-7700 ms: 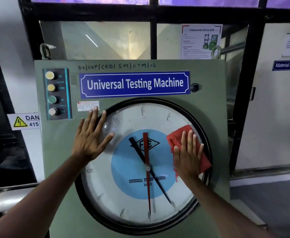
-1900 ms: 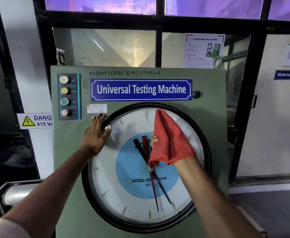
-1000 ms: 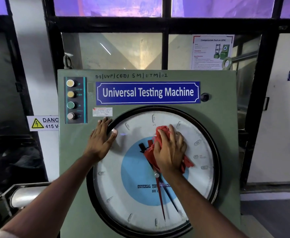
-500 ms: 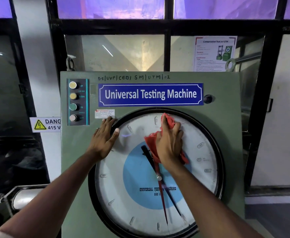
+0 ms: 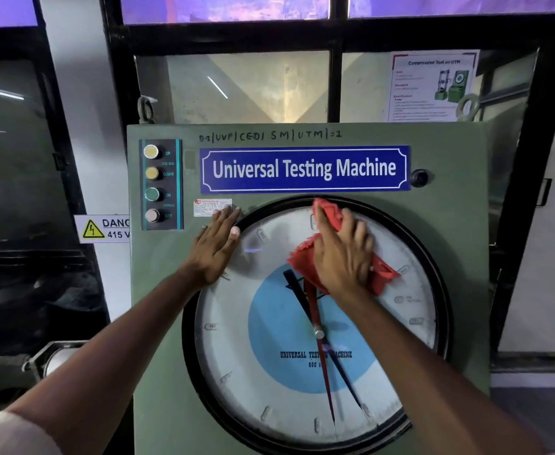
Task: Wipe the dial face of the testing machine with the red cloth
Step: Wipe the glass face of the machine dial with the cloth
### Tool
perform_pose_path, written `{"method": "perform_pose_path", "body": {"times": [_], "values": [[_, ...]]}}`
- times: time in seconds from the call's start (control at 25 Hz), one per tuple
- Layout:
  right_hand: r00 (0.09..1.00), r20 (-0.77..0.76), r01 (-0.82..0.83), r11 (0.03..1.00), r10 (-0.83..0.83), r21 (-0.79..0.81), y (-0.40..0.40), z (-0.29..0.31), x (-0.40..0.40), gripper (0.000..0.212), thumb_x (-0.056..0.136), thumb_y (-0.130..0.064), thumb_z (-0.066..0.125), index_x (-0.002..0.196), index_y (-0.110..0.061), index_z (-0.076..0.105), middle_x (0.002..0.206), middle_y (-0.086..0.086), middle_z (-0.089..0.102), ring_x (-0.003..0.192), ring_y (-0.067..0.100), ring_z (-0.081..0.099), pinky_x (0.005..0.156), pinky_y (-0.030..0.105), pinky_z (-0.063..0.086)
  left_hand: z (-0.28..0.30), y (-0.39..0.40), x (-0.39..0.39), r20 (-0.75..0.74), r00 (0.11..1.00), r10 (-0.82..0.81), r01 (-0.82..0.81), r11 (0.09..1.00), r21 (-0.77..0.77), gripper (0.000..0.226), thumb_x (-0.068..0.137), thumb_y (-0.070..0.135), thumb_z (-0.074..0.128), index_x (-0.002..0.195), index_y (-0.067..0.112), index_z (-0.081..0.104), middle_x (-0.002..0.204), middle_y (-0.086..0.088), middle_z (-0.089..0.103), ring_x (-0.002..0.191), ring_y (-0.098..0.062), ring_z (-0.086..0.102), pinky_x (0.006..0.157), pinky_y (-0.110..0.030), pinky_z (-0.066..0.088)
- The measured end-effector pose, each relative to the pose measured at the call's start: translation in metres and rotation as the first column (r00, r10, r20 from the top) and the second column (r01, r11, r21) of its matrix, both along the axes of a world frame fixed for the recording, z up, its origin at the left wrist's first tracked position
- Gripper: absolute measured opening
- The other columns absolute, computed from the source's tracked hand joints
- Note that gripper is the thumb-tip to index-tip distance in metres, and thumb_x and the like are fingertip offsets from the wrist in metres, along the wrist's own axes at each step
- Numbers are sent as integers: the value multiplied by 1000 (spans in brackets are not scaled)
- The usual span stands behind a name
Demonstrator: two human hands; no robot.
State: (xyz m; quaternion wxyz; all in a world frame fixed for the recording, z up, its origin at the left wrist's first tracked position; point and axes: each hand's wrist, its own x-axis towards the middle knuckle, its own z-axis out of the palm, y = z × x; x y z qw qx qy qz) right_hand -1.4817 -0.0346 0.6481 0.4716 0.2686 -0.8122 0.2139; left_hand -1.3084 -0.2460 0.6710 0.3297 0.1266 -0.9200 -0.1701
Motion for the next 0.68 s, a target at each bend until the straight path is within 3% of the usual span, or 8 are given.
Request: {"method": "perform_pose_path", "body": {"times": [0.2, 0.36, 0.44, 0.6, 0.68], "values": [[996, 91, 4, 981, 14, -193, -20, -8, 9, 66, 92, -38, 43, 158, -35, 42, 147, 15, 51, 117, 37, 50, 91, 49, 40, 4, 4, 3, 16, 1000, -10, 10, 1000, 19, 71, 101, 57, 13, 167, 32, 13, 176, 9, 2, 162, -9, -7, 133, -41, 1], [988, -39, -145, 989, 147, 40, -46, -8, 34, 64, 92, -37, 48, 155, -28, 48, 140, 14, 57, 111, 37, 55, 88, 48, 43, 8, 6, 4, 34, 999, -21, 20, 999, 51, 70, 102, 55, 11, 167, 31, 12, 176, 7, 0, 162, -10, -8, 130, -39, -3], [983, -60, -168, 983, 173, 76, -38, -5, 27, 64, 94, -37, 47, 157, -30, 46, 141, 13, 57, 112, 35, 56, 89, 47, 44, 9, 8, 5, 35, 999, -27, 25, 998, 63, 68, 103, 53, 10, 167, 31, 12, 176, 6, -1, 162, -11, -9, 130, -39, -4], [992, 94, -63, 983, 80, -175, -36, -5, 23, 66, 95, -36, 52, 160, -33, 40, 143, 13, 54, 117, 35, 53, 90, 48, 41, 10, 10, 7, 9, 1000, -30, 28, 990, 140, 57, 112, 44, 14, 167, 28, 15, 177, 6, 1, 163, -12, -7, 133, -44, -1], [990, 83, -94, 980, 110, -172, -50, -6, 35, 65, 94, -34, 53, 158, -30, 45, 142, 14, 56, 115, 37, 53, 88, 48, 41, 11, 12, 7, 10, 999, -44, 42, 985, 165, 62, 108, 48, 13, 167, 28, 17, 177, 4, 1, 163, -13, -7, 133, -44, -2]]}}
